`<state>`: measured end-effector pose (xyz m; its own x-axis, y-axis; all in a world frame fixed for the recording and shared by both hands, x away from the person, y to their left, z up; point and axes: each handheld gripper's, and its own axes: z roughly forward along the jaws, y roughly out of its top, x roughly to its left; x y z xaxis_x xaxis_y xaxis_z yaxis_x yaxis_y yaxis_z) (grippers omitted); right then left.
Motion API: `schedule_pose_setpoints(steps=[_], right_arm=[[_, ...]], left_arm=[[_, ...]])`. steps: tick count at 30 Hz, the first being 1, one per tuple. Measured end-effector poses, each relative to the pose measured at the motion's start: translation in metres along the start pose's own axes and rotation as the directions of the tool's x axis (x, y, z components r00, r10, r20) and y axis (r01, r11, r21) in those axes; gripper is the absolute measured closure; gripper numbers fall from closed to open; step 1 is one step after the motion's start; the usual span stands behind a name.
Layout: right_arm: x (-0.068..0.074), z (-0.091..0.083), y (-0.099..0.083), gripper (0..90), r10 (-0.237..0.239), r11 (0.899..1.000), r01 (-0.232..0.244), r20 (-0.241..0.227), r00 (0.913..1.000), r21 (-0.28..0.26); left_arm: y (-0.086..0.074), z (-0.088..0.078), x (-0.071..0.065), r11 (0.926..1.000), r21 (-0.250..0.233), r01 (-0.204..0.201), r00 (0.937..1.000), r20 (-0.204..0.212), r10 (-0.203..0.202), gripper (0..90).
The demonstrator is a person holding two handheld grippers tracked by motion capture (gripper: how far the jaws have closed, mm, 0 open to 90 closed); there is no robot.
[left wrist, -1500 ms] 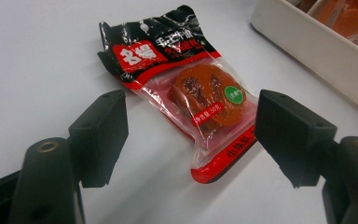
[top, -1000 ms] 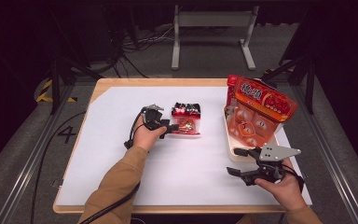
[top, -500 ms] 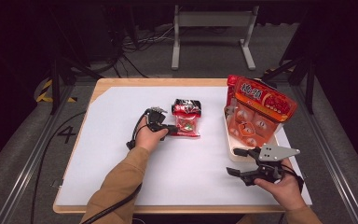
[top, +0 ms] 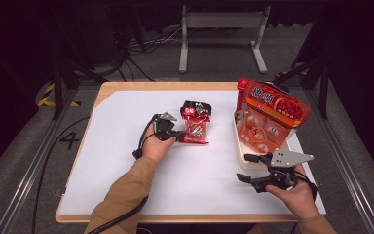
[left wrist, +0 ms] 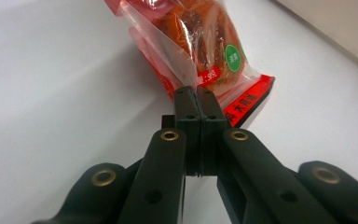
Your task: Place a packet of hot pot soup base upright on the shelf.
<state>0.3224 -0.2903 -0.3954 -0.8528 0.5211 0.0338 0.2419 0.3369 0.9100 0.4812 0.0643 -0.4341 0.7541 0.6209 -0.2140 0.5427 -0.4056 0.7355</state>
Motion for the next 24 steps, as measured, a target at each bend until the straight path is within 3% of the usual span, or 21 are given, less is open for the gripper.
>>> schedule_pose_setpoints(steps=[7, 11, 14, 24], right_arm=[[-0.004, -0.002, 0.009, 28.7, 0.031, 0.999, -0.030, 0.031, 0.9990, -0.015], [-0.007, -0.001, 0.016, 29.5, 0.055, 0.998, -0.054, 0.037, 0.9978, -0.024], [-0.011, 0.001, 0.023, 30.0, 0.080, 0.996, -0.079, 0.042, 0.9959, -0.033], [-0.022, 0.014, 0.050, 29.6, 0.134, 0.990, -0.132, 0.039, 0.9901, -0.048]], left_arm=[[0.001, -0.016, -0.016, 0.9969, -0.040, -0.068, 0.9977, -0.003, 0.068, 90.0], [0.001, -0.023, -0.023, 0.9947, -0.061, -0.082, 0.9965, 0.008, 0.083, 90.0], [0.001, -0.035, -0.034, 0.9875, -0.093, -0.127, 0.9914, 0.021, 0.129, 90.0], [-0.003, -0.061, -0.065, 0.9650, -0.166, -0.203, 0.9724, 0.081, 0.219, 90.0]])
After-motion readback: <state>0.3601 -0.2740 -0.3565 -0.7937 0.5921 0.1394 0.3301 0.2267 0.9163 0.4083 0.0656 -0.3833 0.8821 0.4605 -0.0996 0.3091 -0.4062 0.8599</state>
